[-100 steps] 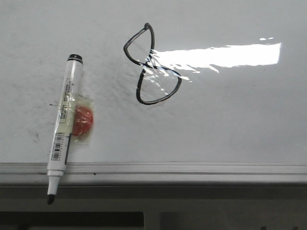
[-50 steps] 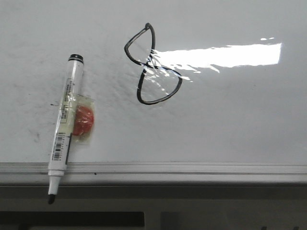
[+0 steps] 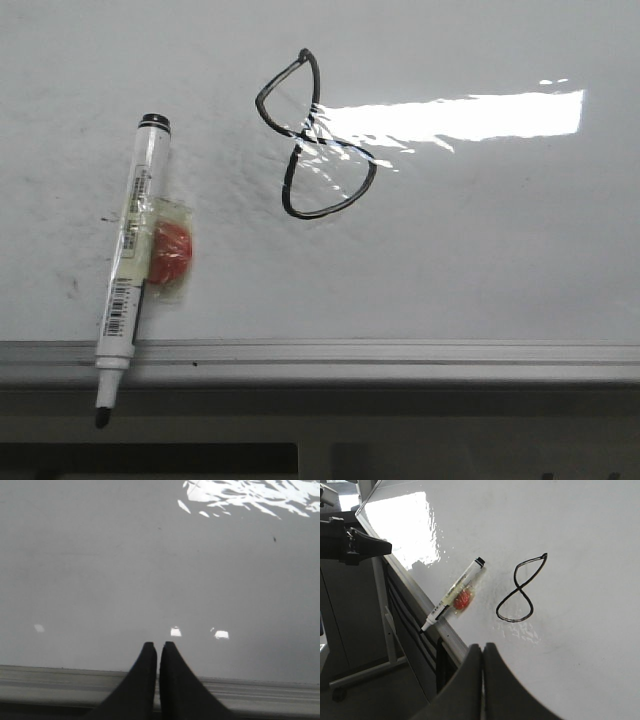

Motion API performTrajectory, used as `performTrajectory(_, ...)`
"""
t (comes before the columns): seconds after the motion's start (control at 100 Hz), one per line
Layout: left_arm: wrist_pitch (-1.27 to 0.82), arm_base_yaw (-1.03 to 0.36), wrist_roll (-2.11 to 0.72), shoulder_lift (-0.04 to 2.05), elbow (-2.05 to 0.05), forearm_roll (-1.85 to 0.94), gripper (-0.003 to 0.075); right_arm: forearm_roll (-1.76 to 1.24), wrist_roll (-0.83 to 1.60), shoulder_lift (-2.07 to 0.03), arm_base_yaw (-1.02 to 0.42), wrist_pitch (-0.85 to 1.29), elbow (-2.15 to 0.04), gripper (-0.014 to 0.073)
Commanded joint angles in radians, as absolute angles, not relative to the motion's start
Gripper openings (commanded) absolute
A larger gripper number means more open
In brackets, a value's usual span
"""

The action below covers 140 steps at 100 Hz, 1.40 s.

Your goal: Write number 8 on whiteboard

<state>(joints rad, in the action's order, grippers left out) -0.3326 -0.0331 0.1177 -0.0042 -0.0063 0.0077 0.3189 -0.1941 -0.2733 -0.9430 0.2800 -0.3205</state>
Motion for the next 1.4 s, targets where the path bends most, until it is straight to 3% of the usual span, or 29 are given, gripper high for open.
performTrajectory(0.0,-0.299,-0.031,0.120,-0.032,0.034,-0.006,-0.0020,0.337,-0.190,-0.280,-0.945,0.207,-0.346,-0.0064)
performTrajectory(0.99,-0.299,-0.031,0.120,-0.032,0.034,-0.028,-0.0020,0.353,-0.190,-0.280,-0.922,0.206,-0.331,-0.0064)
performTrajectory(1.2,-0.299,-0.031,0.120,-0.032,0.034,-0.028,-0.0020,0.330,-0.190,-0.282,-0.771,0.056,-0.264,-0.0064)
performTrajectory(1.39,-0.299,-0.031,0.120,-0.032,0.034,-0.028,-0.0020,0.175,-0.172,-0.284,-0.486,-0.166,-0.140,-0.0064)
